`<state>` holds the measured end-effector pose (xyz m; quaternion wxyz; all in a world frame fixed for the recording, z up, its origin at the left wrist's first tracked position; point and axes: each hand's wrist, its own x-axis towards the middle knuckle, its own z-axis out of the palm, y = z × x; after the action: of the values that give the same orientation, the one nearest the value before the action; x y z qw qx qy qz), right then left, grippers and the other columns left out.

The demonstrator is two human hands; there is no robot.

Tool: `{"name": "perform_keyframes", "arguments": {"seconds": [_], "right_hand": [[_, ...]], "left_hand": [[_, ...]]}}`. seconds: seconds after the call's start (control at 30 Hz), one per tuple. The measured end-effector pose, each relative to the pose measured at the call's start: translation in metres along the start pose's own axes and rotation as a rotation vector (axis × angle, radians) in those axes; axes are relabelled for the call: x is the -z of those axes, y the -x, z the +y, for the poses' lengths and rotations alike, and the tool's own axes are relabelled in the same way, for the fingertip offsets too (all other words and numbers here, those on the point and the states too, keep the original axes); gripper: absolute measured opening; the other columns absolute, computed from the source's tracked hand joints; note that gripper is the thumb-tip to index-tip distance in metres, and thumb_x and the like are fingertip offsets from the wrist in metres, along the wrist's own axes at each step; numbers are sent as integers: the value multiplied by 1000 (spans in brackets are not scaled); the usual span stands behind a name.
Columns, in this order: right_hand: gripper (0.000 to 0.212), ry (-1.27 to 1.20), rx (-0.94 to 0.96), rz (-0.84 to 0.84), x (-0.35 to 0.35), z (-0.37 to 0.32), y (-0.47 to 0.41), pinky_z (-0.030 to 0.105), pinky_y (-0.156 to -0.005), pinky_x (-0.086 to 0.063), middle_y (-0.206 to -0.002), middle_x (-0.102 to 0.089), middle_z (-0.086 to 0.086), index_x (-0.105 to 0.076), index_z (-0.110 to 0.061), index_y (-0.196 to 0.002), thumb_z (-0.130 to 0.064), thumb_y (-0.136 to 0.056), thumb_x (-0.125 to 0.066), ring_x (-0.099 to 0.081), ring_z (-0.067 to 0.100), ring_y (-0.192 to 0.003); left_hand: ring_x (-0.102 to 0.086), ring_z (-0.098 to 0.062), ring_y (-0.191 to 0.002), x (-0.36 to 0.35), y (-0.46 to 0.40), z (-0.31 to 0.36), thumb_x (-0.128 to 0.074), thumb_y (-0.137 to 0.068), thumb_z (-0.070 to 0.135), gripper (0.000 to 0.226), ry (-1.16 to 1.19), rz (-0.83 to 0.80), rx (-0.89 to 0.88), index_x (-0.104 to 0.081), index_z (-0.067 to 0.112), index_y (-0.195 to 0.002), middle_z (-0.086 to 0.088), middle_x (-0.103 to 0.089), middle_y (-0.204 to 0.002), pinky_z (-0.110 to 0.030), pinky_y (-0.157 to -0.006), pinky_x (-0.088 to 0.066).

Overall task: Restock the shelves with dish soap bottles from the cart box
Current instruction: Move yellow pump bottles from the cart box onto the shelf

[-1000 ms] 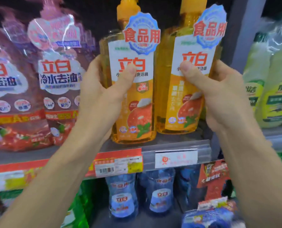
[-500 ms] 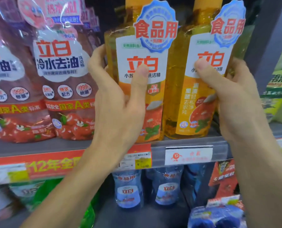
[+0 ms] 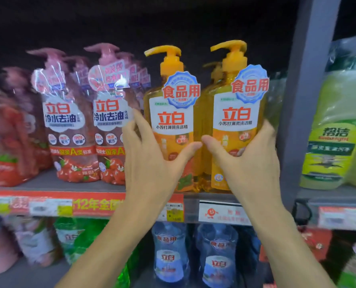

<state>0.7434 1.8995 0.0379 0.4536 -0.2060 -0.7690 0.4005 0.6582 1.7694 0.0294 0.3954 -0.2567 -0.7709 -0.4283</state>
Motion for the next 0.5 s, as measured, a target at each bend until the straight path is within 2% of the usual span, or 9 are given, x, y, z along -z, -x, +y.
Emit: {"name": "perform_keyframes", "arguments": {"seconds": [0.03,0.1,0.27,0.33,0.4,0.5], "right_hand": [[96,116,25,40,3,-2,1,40,-92,-47,-132,-54,0,-41,-22,-133,-83,-63,-65,-56,25,-122],[109,262,56,53,9,-5,1,46,-93,-45,-138,-50,1,-28,-17,-143,-83,-64,-63,-52,28,-127],[109,261,53,20,15,-1,-1,46,-89,-47,-131,-57,4,-28,-16,-142,-82,-64,-65,-57,32,-121],[107,241,67,31,12,1,2,45,-87,-47,-126,-59,1,-28,-18,-141,-83,-64,-64,-58,30,-118],[110,227,82,47,9,5,7,44,-87,-47,-127,-58,0,-25,-19,-145,-83,-65,-63,-58,27,-118],[109,179,85,56,6,14,13,44,-91,-47,-133,-54,-1,-25,-19,-148,-79,-66,-65,-55,25,-124]], "left_hand": [[-32,-24,-132,0,3,2,-56,-71,79,126,-10,18,-5,-3,2,-155,-11,-32,-138,-27,-108,-29],[-33,-26,-132,0,9,7,-63,-70,73,126,3,22,19,-3,3,-156,-14,-35,-139,-31,-108,-31],[-30,-21,-140,0,19,19,-75,-71,61,116,30,0,90,-12,13,-156,-5,-33,-155,-36,-110,-31],[-27,-21,-144,-1,21,18,-75,-73,59,112,21,16,81,-14,12,-155,-5,-24,-159,-37,-110,-31],[-26,-22,-145,-2,21,15,-74,-76,57,110,17,8,83,-13,11,-155,-5,-18,-160,-37,-108,-32],[-26,-20,-144,-7,22,14,-71,-81,53,109,65,-32,92,-4,12,-157,-5,-23,-158,-34,-109,-30]]}}
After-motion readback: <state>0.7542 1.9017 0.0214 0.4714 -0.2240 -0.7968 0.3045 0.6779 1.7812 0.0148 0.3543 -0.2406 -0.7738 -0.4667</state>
